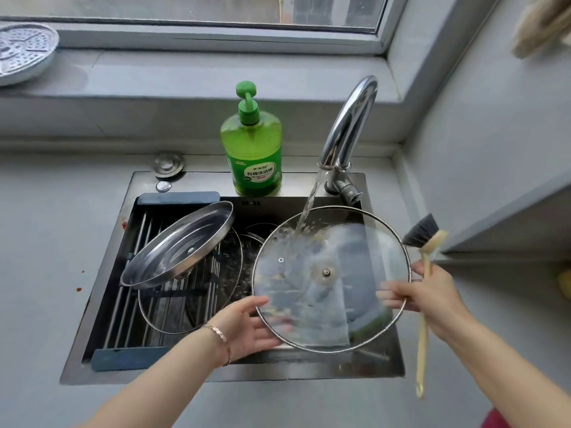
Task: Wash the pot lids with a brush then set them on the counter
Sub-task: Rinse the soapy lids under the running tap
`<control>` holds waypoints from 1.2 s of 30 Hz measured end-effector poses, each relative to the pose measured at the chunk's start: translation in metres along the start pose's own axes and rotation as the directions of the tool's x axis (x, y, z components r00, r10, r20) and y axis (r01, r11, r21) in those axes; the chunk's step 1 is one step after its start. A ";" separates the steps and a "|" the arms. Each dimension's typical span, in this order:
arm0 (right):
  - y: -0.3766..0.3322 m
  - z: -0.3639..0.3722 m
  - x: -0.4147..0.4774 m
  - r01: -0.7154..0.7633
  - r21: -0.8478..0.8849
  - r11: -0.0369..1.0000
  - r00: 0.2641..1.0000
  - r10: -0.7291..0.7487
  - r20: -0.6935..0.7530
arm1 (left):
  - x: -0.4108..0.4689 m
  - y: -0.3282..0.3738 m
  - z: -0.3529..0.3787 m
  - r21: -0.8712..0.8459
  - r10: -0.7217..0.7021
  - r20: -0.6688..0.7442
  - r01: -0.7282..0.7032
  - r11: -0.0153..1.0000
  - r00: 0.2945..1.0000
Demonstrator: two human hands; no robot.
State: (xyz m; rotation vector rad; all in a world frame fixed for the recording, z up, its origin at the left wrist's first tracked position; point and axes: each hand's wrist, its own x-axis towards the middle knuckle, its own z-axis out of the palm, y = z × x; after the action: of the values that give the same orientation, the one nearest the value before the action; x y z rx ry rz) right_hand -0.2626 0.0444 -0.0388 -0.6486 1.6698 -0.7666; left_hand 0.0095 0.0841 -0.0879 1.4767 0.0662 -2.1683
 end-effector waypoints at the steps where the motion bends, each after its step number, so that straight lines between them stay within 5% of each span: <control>1: 0.000 -0.004 -0.004 -0.004 0.040 0.999 1.000 0.004 0.004 | 0.000 -0.002 0.003 -0.061 0.030 0.090 -0.025 0.998 0.995; 7: 0.013 -0.011 -0.015 0.017 0.033 0.999 0.999 -0.018 0.048 | -0.006 -0.003 0.017 -0.077 0.218 0.355 -0.204 0.976 0.909; 10: 0.017 -0.010 -0.010 0.068 -0.283 0.957 0.997 -0.060 0.038 | -0.020 0.001 0.013 -0.031 0.279 0.379 -0.289 0.957 0.882; 13: 0.005 -0.006 -0.009 0.133 -0.752 0.646 0.981 -0.196 0.005 | -0.035 0.007 0.006 0.002 0.340 0.335 -0.362 0.932 0.879; 16: -0.009 0.010 -0.015 0.221 -0.871 0.440 0.961 -0.249 0.118 | -0.044 0.012 0.000 0.020 0.385 0.313 -0.411 0.912 0.868; 19: -0.006 0.045 -0.036 0.426 -0.875 0.231 0.903 -0.177 0.392 | -0.048 0.014 0.000 0.004 0.414 0.298 -0.435 0.900 0.860; 22: -0.007 0.067 -0.036 0.512 -0.780 0.359 0.853 -0.110 0.509 | -0.050 0.013 0.000 0.058 0.419 0.304 -0.456 0.888 0.855; 25: -0.016 0.067 -0.013 0.406 -0.727 0.554 0.911 -0.183 0.370 | -0.053 0.011 -0.001 0.063 0.401 0.301 -0.438 0.897 0.865; 29: -0.005 0.080 -0.031 0.518 -0.663 0.541 0.836 -0.153 0.527 | -0.054 0.007 0.001 0.045 0.397 0.284 -0.426 0.904 0.873; 33: -0.013 0.079 -0.014 0.436 -0.677 0.594 0.895 -0.204 0.397 | -0.053 0.007 0.000 0.048 0.406 0.271 -0.434 0.900 0.873; 36: -0.009 0.090 -0.033 0.515 -0.650 0.558 0.836 -0.163 0.523 | -0.053 0.010 0.001 0.038 0.408 0.253 -0.430 0.902 0.877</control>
State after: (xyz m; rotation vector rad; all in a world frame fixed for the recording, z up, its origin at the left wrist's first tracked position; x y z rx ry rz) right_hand -0.1669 0.0497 -0.0252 -1.6916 1.4278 -0.0776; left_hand 0.0280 0.0955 -0.0381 1.1329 -0.4107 -1.9854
